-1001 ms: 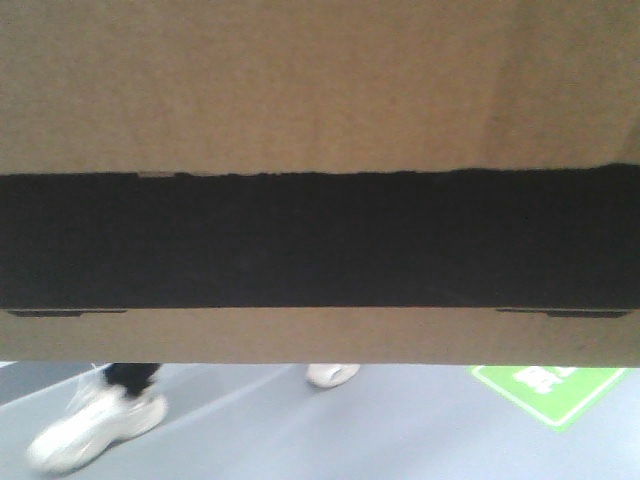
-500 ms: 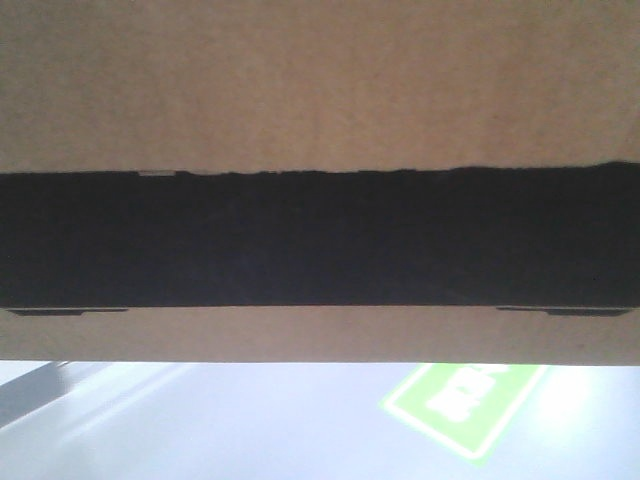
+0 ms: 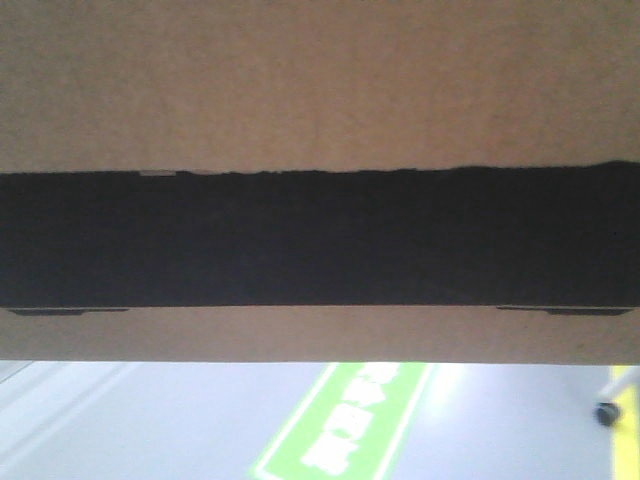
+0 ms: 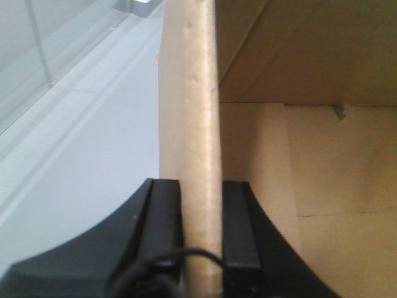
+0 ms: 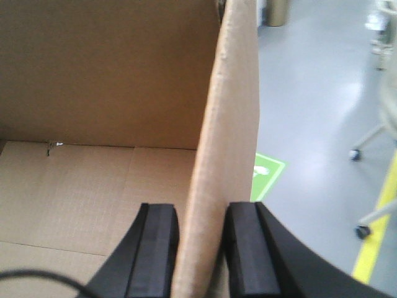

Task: Grab box from left shelf to table start
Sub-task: 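Keep holding the box with both grippers while driving to the white table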

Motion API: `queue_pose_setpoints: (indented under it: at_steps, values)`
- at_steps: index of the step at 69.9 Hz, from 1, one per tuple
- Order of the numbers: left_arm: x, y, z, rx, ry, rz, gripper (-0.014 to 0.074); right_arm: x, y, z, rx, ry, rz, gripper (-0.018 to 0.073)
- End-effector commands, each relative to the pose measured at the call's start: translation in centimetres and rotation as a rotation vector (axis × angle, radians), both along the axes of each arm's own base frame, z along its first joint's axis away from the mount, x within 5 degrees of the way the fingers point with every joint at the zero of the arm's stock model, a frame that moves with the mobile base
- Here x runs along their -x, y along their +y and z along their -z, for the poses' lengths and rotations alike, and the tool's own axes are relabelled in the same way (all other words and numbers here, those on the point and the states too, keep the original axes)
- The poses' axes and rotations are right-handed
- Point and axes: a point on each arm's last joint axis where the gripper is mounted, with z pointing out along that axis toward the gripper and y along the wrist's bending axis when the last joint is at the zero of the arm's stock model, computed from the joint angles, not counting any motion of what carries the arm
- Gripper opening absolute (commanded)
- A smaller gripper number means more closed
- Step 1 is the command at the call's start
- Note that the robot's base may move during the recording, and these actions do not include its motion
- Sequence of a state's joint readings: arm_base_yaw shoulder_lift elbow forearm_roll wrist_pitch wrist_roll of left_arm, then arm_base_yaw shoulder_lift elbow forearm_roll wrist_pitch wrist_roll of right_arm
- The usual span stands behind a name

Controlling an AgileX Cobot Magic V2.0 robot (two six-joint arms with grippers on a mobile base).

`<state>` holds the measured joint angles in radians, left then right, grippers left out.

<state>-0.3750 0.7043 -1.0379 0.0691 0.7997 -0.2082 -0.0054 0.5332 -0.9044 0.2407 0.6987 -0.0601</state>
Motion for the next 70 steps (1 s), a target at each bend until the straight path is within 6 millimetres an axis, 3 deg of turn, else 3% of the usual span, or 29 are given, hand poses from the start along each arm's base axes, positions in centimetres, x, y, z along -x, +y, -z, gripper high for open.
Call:
queue_pose_setpoints:
  at_steps: [1, 70]
  values:
    - [0.66, -0.33, -2.46, 0.126, -0.147, 0.042, -0.0104, -0.13, -0.50, -2.50, -0.005, -0.199, 0.057, 0.0057]
    - [0.66, -0.33, -2.46, 0.126, -0.147, 0.042, -0.0104, -0.13, -0.50, -2.50, -0.005, -0.199, 0.057, 0.0057]
